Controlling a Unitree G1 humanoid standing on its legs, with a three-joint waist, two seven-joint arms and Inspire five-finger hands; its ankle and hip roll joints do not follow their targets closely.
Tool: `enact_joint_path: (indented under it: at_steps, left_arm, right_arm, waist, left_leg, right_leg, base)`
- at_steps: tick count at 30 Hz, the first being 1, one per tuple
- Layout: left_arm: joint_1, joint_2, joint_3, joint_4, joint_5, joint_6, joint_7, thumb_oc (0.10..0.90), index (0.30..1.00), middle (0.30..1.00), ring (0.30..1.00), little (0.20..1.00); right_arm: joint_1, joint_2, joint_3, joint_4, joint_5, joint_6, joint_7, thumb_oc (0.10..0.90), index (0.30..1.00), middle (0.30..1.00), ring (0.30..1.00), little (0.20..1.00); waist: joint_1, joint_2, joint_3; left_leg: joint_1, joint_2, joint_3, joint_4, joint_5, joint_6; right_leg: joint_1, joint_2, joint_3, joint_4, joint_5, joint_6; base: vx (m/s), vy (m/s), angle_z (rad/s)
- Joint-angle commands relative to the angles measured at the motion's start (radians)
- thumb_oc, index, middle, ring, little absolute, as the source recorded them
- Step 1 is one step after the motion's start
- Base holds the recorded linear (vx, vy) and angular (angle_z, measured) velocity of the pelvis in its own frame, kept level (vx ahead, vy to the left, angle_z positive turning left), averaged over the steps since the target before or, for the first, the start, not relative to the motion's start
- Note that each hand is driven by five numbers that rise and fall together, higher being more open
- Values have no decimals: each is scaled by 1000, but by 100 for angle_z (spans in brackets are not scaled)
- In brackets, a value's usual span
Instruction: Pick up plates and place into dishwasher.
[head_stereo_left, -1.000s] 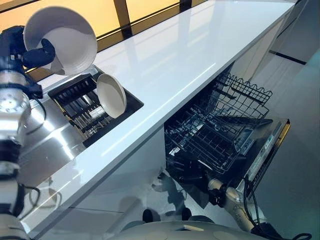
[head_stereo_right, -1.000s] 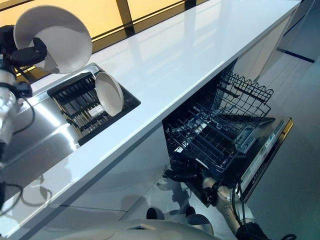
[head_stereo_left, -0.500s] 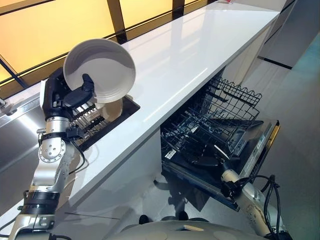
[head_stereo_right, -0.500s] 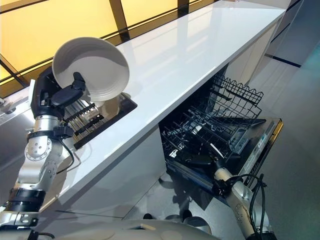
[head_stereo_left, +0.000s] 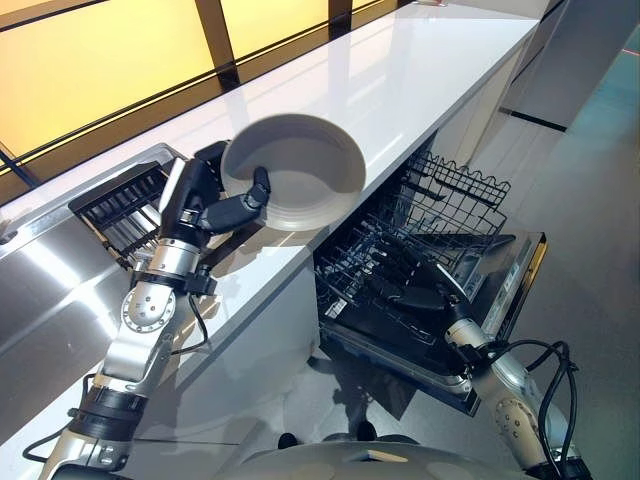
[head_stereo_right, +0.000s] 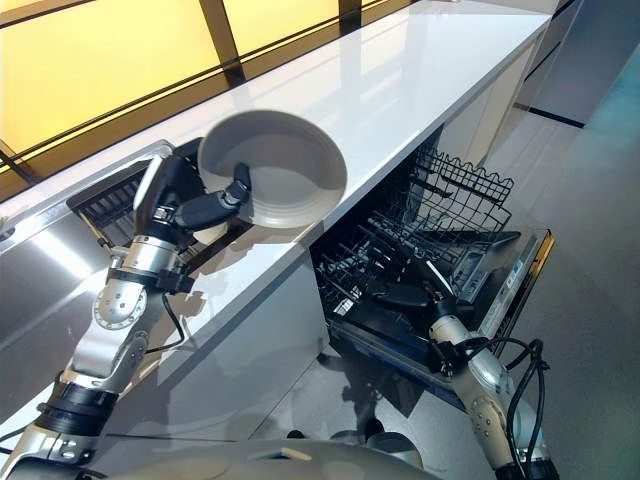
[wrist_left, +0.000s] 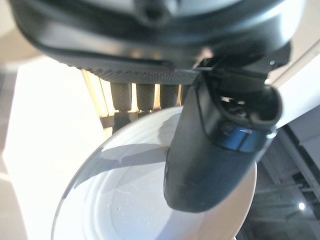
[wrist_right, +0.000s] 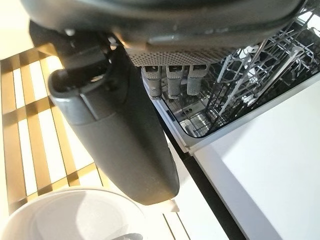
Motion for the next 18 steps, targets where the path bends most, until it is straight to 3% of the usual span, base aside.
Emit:
enact_joint_path:
  at_steps: [1, 9, 18]
  left_arm:
    - [-202, 28, -40, -79, 41, -17, -33, 100, 300, 300, 300, 200]
    - [-335, 60, -144, -8, 57, 81, -66, 100, 300, 300, 300, 200]
    - [-405, 36, -215, 58, 88, 107, -83, 100, 300, 300, 300, 200]
  right_arm:
    - [-144, -32, -27, -135, 85, -128, -7, 800, 900, 900, 900, 900]
    - [-195, -51, -35, -132, 105, -127, -15, 800, 900, 900, 900, 900]
    - [-231, -67, -54, -127, 127, -150, -2, 800, 900, 900, 900, 900]
  waist:
    - [-17, -29, -25]
    - [-47, -24, -26]
    - [-69, -26, -29]
  left_leg:
    - [14, -63, -2, 5, -84, 62]
    - [15, -61, 22, 5, -89, 63]
    - [13, -59, 42, 5, -94, 64]
  right_leg:
    - [1, 13, 7, 4, 12, 43]
    - [-5, 18, 28, 4, 18, 48]
    - [-14, 23, 49, 4, 23, 50]
  base:
    - [0, 0, 0]
    - [-4, 0, -7]
    - [-11, -5, -5]
